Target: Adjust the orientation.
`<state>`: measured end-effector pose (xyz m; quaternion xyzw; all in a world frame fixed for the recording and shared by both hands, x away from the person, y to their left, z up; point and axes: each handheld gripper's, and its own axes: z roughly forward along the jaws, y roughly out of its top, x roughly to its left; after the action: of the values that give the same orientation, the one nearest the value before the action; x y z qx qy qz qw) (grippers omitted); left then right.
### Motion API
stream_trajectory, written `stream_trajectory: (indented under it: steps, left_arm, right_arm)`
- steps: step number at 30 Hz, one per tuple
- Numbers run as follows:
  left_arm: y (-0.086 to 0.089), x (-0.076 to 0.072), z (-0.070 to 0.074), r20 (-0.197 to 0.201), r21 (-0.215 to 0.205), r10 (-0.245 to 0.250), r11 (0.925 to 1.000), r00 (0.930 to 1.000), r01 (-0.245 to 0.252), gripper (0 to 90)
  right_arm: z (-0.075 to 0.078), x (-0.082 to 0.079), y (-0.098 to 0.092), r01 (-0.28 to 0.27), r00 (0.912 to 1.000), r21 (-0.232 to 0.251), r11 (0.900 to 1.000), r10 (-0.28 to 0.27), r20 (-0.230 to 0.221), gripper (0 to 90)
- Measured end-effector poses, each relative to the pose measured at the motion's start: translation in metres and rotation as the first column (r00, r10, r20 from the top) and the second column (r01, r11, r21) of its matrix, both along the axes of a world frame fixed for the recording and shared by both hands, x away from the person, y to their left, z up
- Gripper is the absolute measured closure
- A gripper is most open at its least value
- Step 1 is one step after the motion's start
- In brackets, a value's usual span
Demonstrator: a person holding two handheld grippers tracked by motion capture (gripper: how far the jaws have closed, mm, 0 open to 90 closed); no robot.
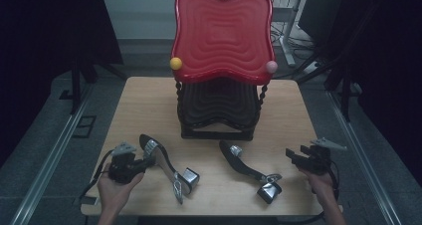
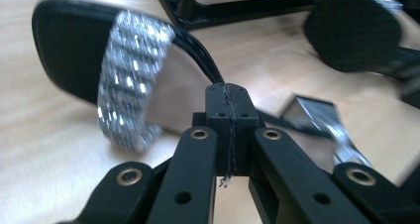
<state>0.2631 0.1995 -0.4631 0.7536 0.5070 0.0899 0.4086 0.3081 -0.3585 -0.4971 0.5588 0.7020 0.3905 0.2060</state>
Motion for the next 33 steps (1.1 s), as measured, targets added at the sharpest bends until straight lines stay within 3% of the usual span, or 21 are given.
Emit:
stream_trajectory:
  steps: [3, 9, 23, 27, 29, 30, 33]
  left_arm:
    - [-0.003, 0.015, -0.006, -0.018, 0.022, 0.011, 0.9997, 0.9998, -0.01, 89.7]
    - [-0.007, 0.033, -0.012, -0.051, 0.018, 0.014, 0.9998, 0.9986, -0.013, 89.8]
    - [-0.022, 0.051, -0.023, -0.086, 0.012, 0.003, 0.9999, 0.9963, -0.002, 89.8]
    - [-0.029, 0.05, -0.016, -0.075, 0.003, -0.02, 0.9998, 0.997, 0.02, 89.8]
    - [-0.045, 0.051, -0.001, -0.06, 0.005, -0.062, 0.998, 0.9963, 0.062, 89.8]
    - [-0.045, 0.051, -0.001, -0.06, 0.005, -0.062, 0.998, 0.9963, 0.062, 89.7]
    - [-0.076, 0.058, 0.016, -0.041, 0.002, -0.128, 0.9917, 0.9909, 0.129, 89.7]
  right_arm:
    - [-0.002, 0.0, 0.0, -0.009, 1.0, 0.003, 1.0, 0.009, -0.004, 33.4]
    - [-0.005, 0.001, 0.0, 0.001, 0.9998, 0.003, 1.0, -0.001, -0.02, 33.5]
    - [-0.007, 0.002, -0.001, -0.004, 0.9994, 0.001, 1.0, 0.004, -0.033, 33.9]
    - [-0.008, 0.002, -0.001, 0.001, 0.9993, 0.004, 1.0, -0.001, -0.038, 34.1]
    - [-0.007, 0.002, -0.001, 0.003, 0.9992, 0.004, 1.0, -0.003, -0.039, 34.2]
    - [-0.007, 0.002, -0.001, 0.003, 0.9992, 0.004, 1.0, -0.003, -0.039, 34.2]
    - [-0.006, 0.002, -0.002, 0.007, 0.9993, 0.008, 1.0, -0.006, -0.036, 34.4]
